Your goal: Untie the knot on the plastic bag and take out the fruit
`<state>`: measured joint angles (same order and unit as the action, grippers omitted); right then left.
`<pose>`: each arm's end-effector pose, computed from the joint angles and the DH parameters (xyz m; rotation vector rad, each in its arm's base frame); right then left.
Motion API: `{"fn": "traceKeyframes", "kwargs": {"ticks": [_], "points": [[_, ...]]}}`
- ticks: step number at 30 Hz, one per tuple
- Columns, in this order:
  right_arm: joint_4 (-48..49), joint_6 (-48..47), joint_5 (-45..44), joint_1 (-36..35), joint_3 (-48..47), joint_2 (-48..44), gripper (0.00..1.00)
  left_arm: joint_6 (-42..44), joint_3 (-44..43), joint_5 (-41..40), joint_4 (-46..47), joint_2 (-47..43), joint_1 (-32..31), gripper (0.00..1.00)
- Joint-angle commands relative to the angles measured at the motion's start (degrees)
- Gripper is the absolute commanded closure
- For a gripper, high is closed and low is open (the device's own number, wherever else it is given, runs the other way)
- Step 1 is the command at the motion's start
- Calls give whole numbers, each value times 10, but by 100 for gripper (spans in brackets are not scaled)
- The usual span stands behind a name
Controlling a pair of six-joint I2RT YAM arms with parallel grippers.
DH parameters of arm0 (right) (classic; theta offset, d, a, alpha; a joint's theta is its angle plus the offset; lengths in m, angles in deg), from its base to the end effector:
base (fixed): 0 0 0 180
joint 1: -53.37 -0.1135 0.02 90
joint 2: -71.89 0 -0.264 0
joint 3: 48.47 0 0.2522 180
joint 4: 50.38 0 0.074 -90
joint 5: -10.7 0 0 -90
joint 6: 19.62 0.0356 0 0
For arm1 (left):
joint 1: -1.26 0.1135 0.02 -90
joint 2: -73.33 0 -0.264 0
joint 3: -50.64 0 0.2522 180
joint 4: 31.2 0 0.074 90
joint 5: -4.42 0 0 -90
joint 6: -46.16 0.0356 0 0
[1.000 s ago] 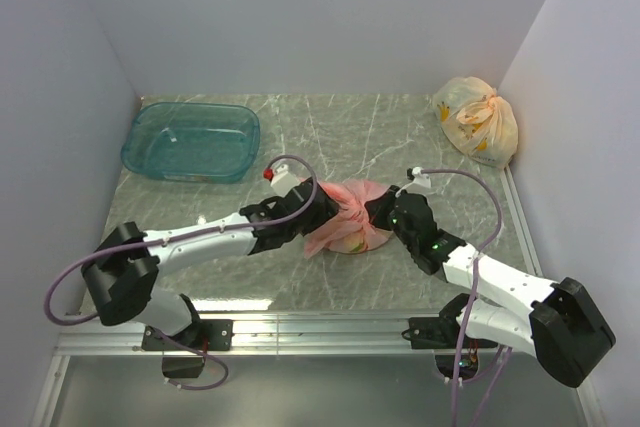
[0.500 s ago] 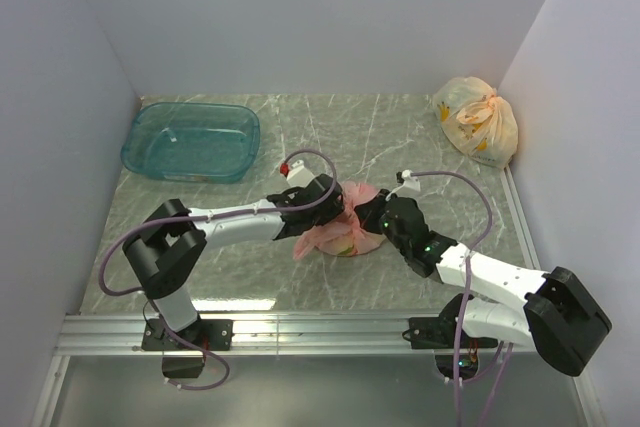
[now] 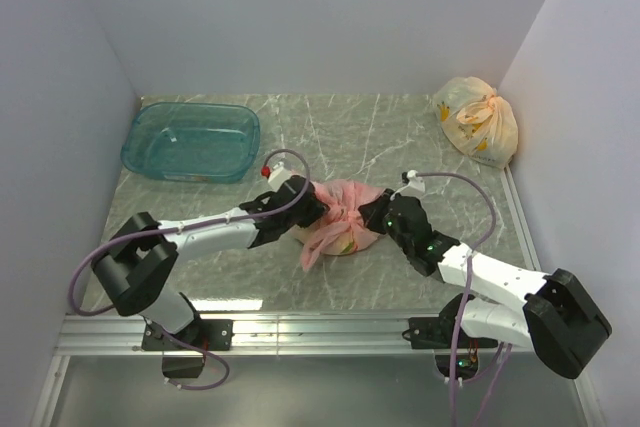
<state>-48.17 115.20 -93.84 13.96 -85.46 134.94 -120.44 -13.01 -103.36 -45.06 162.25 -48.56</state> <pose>0.1804 0.1366 0.1942 0.2649 2.0243 0.6961 0.2191 -0.2427 0.2017 -0.7142 2.2455 -0.8319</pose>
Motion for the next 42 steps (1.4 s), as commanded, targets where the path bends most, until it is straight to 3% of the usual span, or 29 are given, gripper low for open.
{"fn": "traceKeyframes", "kwargs": {"ticks": [1,5,18,25,29,31,32,35,38,42], "points": [[-30,-3,-46,55,10,-29,100,57,42,-2,-11,-45,60,99],[-46,-13,-18,106,13,-46,100,109,67,19,-9,-81,107,99],[-115,-52,-12,144,-41,-103,100,240,113,29,-28,-175,201,99],[-174,-63,19,237,-67,-118,100,265,129,20,-75,-208,266,99],[-182,-112,102,226,-106,-94,100,269,145,94,-33,-203,266,100],[-208,-138,113,187,-138,-83,100,267,150,135,-12,-200,265,100],[-219,-165,105,169,-151,-82,80,265,146,144,-8,-198,266,100],[-261,-235,50,87,-203,-86,51,261,130,173,-10,-191,264,99],[-298,-312,31,29,-256,-82,42,263,111,173,-30,-192,258,99],[-346,-414,58,-31,-320,-38,39,274,84,181,-58,-195,253,99]]}}
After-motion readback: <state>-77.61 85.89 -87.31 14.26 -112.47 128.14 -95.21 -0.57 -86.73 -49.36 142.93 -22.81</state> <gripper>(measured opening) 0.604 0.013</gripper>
